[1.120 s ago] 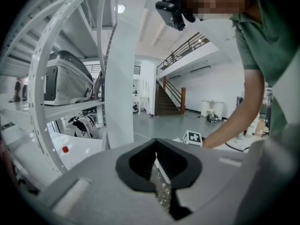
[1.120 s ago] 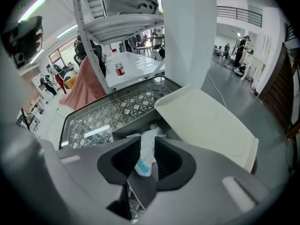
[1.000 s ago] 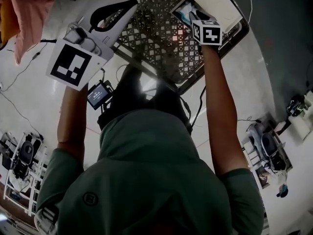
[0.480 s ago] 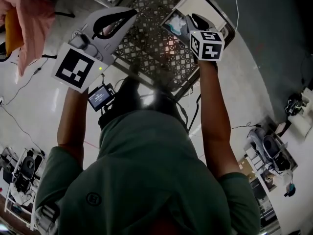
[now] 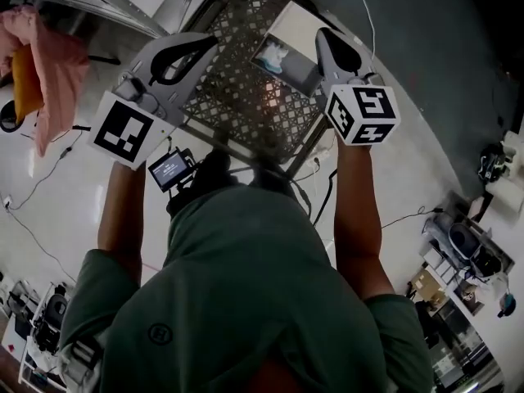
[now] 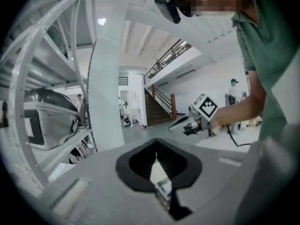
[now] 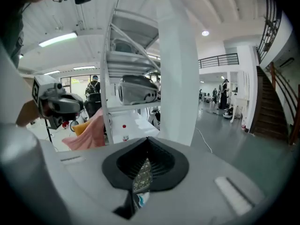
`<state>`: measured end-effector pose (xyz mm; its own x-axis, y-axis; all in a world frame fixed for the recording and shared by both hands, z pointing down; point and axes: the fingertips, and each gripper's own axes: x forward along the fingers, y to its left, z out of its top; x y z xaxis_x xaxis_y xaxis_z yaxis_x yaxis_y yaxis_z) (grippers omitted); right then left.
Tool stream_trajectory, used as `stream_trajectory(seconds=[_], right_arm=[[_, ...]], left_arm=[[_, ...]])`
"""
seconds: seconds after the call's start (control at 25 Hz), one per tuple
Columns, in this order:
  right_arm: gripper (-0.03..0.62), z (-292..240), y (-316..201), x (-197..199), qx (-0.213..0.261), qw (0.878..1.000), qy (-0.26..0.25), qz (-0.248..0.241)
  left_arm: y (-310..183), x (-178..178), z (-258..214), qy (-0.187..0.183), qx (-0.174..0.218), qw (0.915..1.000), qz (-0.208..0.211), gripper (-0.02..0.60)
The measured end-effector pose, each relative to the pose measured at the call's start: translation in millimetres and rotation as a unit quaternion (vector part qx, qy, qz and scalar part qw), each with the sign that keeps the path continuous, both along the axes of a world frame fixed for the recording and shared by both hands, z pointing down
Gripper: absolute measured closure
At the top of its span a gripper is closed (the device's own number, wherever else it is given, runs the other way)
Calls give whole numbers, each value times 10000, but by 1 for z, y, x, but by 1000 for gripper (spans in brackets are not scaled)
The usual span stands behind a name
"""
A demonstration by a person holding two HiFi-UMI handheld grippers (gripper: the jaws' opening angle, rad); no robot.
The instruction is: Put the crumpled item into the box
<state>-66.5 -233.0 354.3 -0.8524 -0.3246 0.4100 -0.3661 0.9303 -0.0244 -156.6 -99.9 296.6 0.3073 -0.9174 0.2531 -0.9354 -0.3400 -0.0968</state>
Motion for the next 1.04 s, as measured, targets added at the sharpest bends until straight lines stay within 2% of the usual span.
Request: stream_trajectory(seconds=[0.16, 0.36, 0.52, 0.68, 0.84, 1.04], right_arm=[[589, -30, 20, 27, 356, 9989, -315, -35], [589, -116, 29, 51, 751, 9943, -762, -22], [589, -139, 31, 75, 1034, 9904, -915, 7], [589, -166, 58, 100, 1235, 9875, -975, 37], [589, -147, 48, 116, 1382, 9857, -961, 97], [589, -51, 35, 117, 1454, 9856, -844, 154]], left_arm=[[6, 22, 14, -30, 126, 9998, 141, 577], [-2, 39, -26, -99, 198, 9993, 315, 577], [-13, 55, -22, -126, 256, 9985, 457, 577], [1, 76, -38, -161, 416, 9974, 564, 577], [-15, 88, -14, -144, 519, 9964, 655, 577], [-33, 87, 89, -10, 543, 9959, 722, 577]])
